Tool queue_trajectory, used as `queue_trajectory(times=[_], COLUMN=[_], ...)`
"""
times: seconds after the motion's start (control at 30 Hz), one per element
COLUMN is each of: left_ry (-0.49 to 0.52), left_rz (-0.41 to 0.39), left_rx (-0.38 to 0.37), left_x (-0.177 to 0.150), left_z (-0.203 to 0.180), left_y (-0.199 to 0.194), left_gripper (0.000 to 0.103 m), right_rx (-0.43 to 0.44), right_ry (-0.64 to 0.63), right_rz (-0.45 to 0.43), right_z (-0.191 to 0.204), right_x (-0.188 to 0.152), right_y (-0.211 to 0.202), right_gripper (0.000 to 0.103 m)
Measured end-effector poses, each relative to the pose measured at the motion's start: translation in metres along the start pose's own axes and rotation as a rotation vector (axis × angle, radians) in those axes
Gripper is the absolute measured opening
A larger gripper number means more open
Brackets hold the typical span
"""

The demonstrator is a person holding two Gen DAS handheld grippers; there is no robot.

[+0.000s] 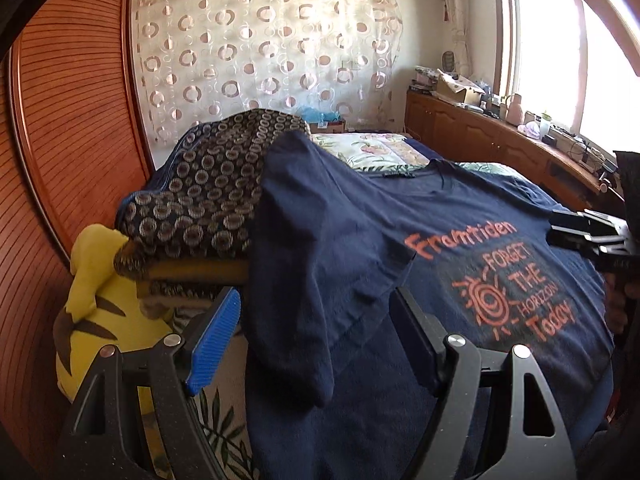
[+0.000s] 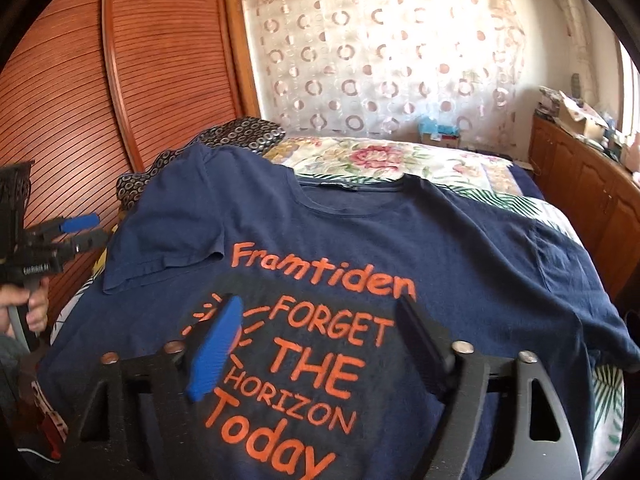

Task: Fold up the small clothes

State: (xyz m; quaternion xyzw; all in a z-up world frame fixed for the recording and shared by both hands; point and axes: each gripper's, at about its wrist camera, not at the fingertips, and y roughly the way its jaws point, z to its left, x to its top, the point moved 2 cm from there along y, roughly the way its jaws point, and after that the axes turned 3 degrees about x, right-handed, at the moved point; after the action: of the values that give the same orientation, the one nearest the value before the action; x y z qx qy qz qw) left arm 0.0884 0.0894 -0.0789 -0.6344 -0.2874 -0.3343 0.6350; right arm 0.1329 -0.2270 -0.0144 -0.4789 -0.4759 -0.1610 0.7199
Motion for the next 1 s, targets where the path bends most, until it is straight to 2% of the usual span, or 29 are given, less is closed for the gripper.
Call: queue_trajectory(times=[0.1, 0.23, 0.4, 0.53, 0.6, 0.73, 0.77, 0.87, 1.0], left_ry=[-0.004, -0.023, -0.049, -0.064, -0.067, -0.070, -0.073, -0.082, -0.085], left_rz=[0.011, 0.019, 0.014, 0.010, 0.009, 0.011, 0.011, 0.010, 0.008], left_rx=[0.013, 0.016, 0.022, 0.027, 0.032, 0.038, 0.040, 0.040, 0.037], left_x=[-0.011, -0.019, -0.022, -0.023, -0.024, -0.025, -0.025, -0.025, -0.025], left_z=[0.002, 0.007, 0.014, 0.019, 0.020, 0.022, 0.023, 0.023, 0.022], left_y=[-0.001, -0.005, -0.013, -0.017, -0.019, -0.019, -0.019, -0.018, -0.019], left_gripper=[0.078, 0.078, 0.078, 0.078, 0.078, 0.078, 0.078, 0.078, 0.078], right_rx=[0.042, 0.116, 0.211, 0.234, 0.238, 0.235, 0.241, 0.259, 0.269], right_ry=[-0.035, -0.079, -0.101, -0.106, -0.104, -0.135, -0.142, -0.177, -0.160], right_rz=[0.022, 0.047, 0.127, 0.204, 0.235, 0.248, 0.252, 0.251, 0.209], right_z=[0.010, 0.031, 0.058, 0.070, 0.074, 0.077, 0.078, 0.085, 0.078], right_x=[0.012, 0.027, 0.041, 0.045, 0.046, 0.047, 0.047, 0.047, 0.055], right_y=[0.014, 0.041, 0.092, 0.131, 0.148, 0.158, 0.158, 0.159, 0.151], right_gripper=[0.062, 0.056, 0.048, 0.042, 0.035, 0.021, 0.010, 0.003, 0.002])
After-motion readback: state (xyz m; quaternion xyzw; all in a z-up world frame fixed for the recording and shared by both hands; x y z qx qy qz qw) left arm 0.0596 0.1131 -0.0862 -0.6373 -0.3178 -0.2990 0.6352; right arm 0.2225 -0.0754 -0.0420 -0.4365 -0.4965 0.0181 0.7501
